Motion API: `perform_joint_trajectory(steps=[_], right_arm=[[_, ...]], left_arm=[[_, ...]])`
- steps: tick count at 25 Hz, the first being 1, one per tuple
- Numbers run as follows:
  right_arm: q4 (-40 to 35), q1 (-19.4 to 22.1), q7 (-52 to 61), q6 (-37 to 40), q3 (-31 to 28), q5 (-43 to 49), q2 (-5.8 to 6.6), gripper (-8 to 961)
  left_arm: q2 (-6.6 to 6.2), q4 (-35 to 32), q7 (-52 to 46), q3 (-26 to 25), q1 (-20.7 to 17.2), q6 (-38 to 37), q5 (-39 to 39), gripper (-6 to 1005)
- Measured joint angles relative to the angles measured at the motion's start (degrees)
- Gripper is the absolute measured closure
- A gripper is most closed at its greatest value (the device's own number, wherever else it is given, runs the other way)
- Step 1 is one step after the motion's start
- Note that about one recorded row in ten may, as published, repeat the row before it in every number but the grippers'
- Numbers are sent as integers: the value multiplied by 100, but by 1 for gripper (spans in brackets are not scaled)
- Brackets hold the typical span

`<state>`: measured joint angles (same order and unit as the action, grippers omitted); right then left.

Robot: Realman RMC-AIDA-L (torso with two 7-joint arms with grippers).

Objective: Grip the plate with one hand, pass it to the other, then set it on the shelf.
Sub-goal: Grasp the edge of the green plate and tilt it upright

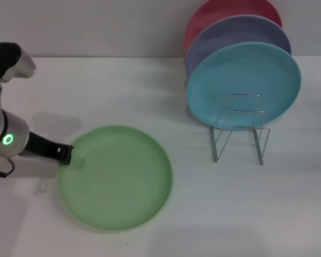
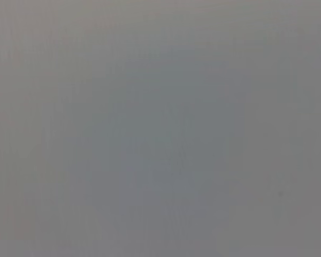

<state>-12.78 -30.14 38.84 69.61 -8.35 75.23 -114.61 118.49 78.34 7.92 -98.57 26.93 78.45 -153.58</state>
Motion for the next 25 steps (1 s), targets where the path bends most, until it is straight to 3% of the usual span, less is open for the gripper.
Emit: perform_joint_trajectory(steps=[17,25], right_arm=[[13,-19,8,-20,0,-15,0,236],[8,-21,10,-125,0,-20,0,237]], left_arm=[[-2,-22,1,155,-351,-1937,260,963],[-9,-175,38,256,-620,-3211,259,963]])
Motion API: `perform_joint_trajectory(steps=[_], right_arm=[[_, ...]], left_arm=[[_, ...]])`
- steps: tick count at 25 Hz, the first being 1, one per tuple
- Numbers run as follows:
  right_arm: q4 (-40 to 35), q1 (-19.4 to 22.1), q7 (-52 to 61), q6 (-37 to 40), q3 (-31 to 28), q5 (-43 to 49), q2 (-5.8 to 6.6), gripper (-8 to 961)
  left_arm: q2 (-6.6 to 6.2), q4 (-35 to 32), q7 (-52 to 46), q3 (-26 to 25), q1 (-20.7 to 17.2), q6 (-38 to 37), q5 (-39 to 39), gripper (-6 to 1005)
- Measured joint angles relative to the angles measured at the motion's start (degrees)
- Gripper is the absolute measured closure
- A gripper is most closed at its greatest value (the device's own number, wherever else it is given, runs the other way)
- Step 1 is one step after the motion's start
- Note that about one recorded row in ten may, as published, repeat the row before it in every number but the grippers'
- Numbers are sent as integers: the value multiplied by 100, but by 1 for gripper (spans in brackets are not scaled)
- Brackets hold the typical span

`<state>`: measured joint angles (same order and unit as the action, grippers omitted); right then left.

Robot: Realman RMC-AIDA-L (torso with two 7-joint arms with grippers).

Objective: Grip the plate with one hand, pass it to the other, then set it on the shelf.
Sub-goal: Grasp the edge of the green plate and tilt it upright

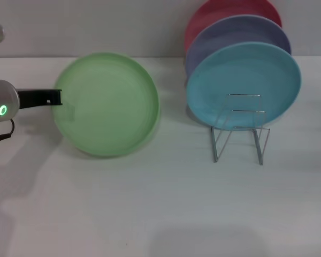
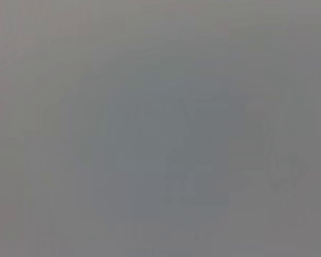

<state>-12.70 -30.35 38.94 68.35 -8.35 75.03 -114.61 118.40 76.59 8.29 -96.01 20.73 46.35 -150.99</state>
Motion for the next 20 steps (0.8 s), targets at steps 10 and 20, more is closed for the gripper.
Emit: perform_joint_trajectory(steps=[10,20], right_arm=[[-39,-53,0,-317,0,8,0,236],[-40,-109,1,-540,0,18,54,237]], left_arm=[[-10,-127,418,199,-289,-1319,655,963],[0,-1029,736,1006,-418,-3678,1316,962]])
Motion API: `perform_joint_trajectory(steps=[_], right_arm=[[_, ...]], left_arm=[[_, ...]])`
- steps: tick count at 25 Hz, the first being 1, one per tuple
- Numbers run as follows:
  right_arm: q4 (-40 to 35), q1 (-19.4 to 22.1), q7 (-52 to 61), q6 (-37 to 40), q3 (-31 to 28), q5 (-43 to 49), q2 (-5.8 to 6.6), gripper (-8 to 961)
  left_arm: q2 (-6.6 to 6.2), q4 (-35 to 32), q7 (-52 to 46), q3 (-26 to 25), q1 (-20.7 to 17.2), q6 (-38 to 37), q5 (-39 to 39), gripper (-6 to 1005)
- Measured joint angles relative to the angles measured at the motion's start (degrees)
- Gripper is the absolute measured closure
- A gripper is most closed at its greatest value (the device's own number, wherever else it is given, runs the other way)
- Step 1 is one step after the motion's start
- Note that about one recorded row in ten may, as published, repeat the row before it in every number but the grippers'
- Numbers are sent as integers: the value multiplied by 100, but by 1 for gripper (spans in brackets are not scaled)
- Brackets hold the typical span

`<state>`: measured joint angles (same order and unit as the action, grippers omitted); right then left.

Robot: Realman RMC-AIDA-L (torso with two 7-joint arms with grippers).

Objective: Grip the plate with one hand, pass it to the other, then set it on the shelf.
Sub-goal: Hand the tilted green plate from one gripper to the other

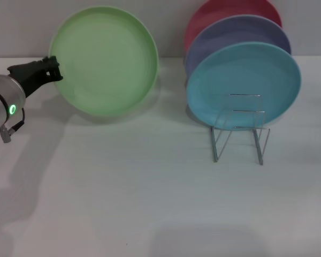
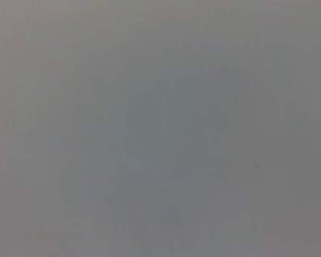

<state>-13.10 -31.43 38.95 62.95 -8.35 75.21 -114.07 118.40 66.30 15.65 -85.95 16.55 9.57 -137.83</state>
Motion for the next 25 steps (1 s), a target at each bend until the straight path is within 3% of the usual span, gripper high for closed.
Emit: perform_joint_trajectory(steps=[10,11,12,17,19,25], right_arm=[[0,-25,3,-85,5,3,9,237],[1,-31,4,-94,10,3,12,237],[0,-33,5,-99,15,3,13,237],[0,-43,7,-108,57,3,16,237],[1,-44,8,-108,68,3,16,237],[4,-40,8,-108,75,3,16,237]], left_arm=[[-17,-1166,-180,910,-10,-2984,57,962],[-27,-1454,-441,1133,2,-3621,-42,962],[-27,-1454,-441,1133,2,-3621,-42,962],[-29,-2325,-1416,1556,130,-5073,-701,962],[-7,-2995,-2111,1710,284,-5875,-1093,962],[11,-3797,-2624,1995,405,-6845,-1228,962]])
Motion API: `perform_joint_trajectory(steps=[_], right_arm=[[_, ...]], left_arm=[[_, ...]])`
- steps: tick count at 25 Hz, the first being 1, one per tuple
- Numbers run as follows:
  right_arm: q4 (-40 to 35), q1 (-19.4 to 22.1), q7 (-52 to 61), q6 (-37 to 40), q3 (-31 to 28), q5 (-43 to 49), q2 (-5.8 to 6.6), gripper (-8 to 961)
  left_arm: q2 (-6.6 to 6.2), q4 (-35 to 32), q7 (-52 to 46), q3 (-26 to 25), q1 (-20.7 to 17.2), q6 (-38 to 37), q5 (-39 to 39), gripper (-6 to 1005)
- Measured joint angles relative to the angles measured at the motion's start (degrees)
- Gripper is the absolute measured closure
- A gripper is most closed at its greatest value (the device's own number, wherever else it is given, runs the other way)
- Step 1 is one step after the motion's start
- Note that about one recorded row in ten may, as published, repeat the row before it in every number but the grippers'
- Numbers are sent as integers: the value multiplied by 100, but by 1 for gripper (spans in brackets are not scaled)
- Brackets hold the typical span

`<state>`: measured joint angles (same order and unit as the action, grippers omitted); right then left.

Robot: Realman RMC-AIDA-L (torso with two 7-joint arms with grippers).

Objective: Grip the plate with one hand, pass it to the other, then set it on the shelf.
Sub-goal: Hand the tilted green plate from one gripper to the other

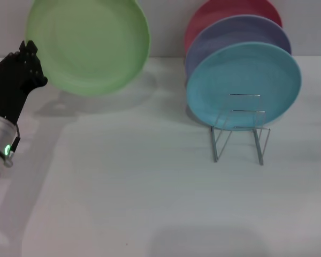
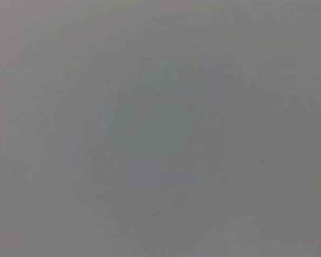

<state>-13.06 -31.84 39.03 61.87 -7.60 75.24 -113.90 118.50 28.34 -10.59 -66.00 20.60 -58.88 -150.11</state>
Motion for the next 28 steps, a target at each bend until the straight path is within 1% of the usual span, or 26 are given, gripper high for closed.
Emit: perform_joint_trajectory(steps=[5,10,15,18,19,20,24,28], right_arm=[[0,9,0,0,-1,0,0,237],[12,30,0,0,-4,0,-14,236],[17,63,0,25,-5,-17,-47,236],[19,86,0,59,-5,-37,-98,236],[11,103,0,104,-5,-39,-144,236],[11,103,0,104,-5,-39,-144,236],[-2,153,-36,245,-5,-42,-248,236],[-3,158,-45,273,-5,-41,-263,236]], left_arm=[[-15,-273,-229,344,-43,-375,-8,964],[-22,-340,-372,487,-161,-567,-11,964],[-8,-457,-374,590,-200,-719,-11,964],[1,-502,-362,650,-216,-741,-11,964],[9,-525,-345,660,-216,-750,-10,964],[9,-525,-345,660,-216,-750,-10,964],[14,-532,-328,663,-216,-757,-2,964],[15,-538,-321,666,-210,-739,18,964]])
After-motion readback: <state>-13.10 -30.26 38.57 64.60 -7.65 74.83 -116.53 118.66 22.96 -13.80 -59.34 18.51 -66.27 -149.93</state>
